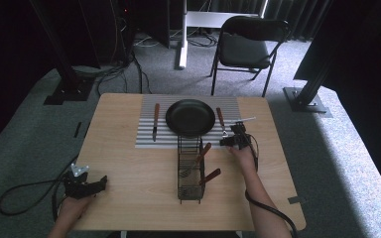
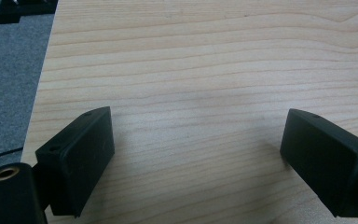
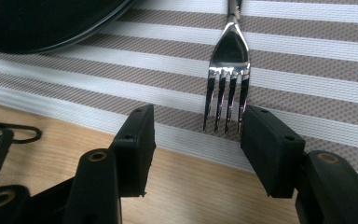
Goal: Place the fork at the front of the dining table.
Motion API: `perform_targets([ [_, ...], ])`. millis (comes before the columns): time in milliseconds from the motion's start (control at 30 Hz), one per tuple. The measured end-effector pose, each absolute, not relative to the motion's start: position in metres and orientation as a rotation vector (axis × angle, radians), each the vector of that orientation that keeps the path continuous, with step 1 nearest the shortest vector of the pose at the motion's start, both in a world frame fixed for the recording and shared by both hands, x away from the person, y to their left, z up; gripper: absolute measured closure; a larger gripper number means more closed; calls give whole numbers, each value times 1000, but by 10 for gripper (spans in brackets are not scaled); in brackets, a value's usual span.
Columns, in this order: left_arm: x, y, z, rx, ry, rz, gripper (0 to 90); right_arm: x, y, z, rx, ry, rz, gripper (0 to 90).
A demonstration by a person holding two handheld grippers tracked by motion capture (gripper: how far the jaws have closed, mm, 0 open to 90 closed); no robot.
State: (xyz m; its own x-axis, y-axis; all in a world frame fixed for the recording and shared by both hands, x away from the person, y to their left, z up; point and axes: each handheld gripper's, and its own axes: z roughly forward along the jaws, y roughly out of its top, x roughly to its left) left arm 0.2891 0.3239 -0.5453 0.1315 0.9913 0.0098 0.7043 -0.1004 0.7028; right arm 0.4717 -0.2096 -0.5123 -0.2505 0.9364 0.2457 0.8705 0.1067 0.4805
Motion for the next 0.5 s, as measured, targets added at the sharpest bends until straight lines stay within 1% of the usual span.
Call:
perform_targets([
  [400, 289, 324, -545, 1867, 1629, 679, 95, 471, -202, -518, 1807, 2293, 886, 445],
  [433, 289, 324, -545, 1867, 1629, 679, 95, 470, -203, -518, 1805, 2287, 879, 429],
  [500, 289, 324, -545, 1867, 1629, 679, 96, 468, -206, -518, 1812, 2262, 888, 353],
])
